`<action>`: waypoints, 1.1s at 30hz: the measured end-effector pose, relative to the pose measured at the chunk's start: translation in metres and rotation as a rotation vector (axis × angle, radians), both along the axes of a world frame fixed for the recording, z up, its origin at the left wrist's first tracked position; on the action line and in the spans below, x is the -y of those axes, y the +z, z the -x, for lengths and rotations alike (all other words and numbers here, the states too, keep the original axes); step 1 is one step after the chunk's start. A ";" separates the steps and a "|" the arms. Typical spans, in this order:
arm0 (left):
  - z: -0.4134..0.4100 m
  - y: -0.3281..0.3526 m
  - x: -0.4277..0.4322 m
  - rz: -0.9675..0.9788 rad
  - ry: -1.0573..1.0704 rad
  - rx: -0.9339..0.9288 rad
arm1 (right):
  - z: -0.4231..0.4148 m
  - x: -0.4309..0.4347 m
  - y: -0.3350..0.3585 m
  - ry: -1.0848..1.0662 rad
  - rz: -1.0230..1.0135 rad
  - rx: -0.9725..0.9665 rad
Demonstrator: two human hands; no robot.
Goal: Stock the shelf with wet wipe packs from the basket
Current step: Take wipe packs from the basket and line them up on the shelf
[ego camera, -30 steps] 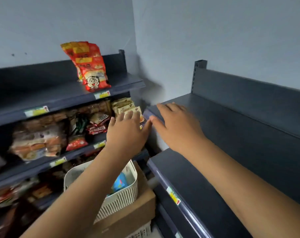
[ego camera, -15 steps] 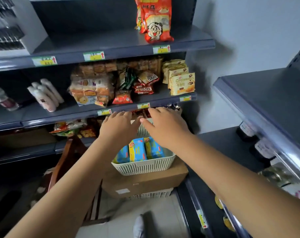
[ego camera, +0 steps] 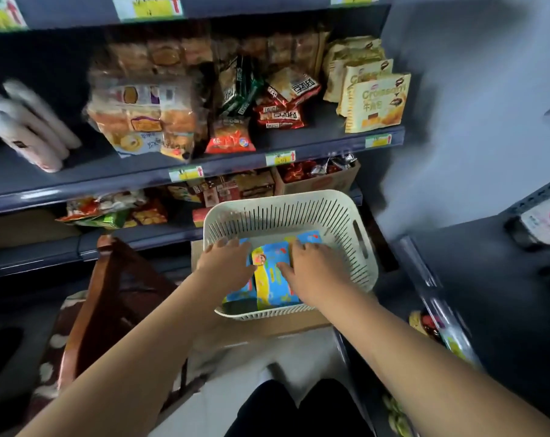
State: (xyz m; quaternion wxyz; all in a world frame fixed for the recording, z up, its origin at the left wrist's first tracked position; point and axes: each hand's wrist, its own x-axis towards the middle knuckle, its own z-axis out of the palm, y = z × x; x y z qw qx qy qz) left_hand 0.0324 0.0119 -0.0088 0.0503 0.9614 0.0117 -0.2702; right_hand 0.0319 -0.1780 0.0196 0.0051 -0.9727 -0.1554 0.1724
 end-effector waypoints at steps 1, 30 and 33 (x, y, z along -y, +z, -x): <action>-0.002 -0.013 -0.004 -0.001 -0.018 -0.029 | 0.001 0.000 -0.015 -0.015 0.003 -0.049; -0.047 0.071 -0.025 0.360 0.132 0.257 | -0.010 0.032 0.016 -0.671 -0.777 0.003; -0.056 0.108 -0.019 0.596 0.229 0.293 | -0.015 0.056 0.054 -0.676 -0.859 0.100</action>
